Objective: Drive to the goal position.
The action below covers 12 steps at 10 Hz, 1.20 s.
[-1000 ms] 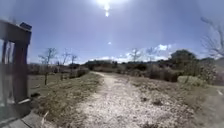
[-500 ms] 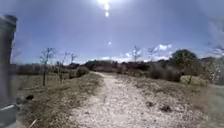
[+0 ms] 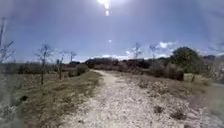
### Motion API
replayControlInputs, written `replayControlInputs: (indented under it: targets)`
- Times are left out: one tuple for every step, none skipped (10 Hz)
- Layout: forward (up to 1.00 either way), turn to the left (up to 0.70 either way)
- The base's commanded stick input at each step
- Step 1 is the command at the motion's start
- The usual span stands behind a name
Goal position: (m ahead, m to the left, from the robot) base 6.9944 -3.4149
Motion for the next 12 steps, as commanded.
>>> replayControlInputs:
  targets:
    - [0.0,0.0]
    - [0.0,0.0]
    - [0.0,0.0]
    - [0.07,0.0]
    - [0.5,0.0]
    - [0.5,0.0]
    - [0.5,0.0]
    - [0.5,0.0]
    - [0.5,0.0]
    - [0.5,0.0]
    - [0.5,0.0]
    - [0.5,0.0]
